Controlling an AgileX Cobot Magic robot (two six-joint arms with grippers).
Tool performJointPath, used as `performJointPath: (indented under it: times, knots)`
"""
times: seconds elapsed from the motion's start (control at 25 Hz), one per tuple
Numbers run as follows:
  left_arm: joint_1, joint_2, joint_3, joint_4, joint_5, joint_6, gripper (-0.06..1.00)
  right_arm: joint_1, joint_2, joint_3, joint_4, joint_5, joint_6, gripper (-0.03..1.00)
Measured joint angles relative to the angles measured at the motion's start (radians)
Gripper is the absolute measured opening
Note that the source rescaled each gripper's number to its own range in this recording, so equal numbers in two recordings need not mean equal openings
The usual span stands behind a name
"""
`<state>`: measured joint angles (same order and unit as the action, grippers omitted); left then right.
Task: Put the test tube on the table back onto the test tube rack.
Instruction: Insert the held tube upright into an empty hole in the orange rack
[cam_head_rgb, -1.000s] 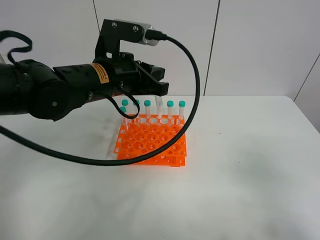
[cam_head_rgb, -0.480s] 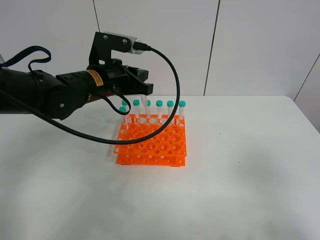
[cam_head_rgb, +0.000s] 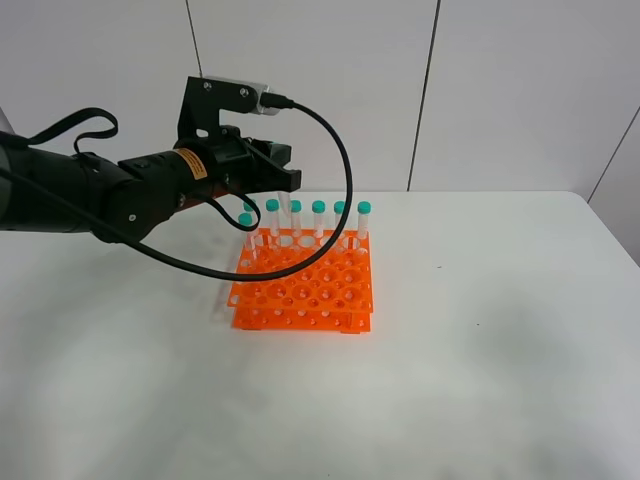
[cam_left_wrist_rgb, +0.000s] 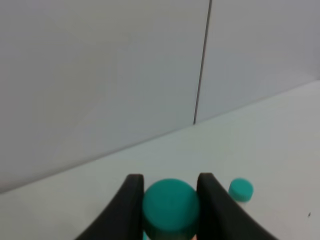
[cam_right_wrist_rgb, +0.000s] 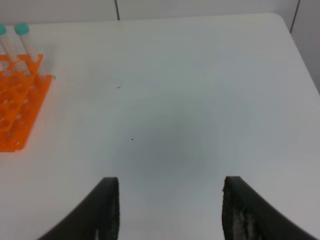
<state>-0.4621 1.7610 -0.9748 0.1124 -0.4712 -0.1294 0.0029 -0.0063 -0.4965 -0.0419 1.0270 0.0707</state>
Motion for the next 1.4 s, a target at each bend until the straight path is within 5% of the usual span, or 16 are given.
performJointPath:
  times: [1.4]
  knots:
    - [0.045, 0.115, -0.055, -0.003, 0.095, 0.041, 0.0, 0.0, 0.0, 0.0, 0.0, 0.0, 0.0, 0.58]
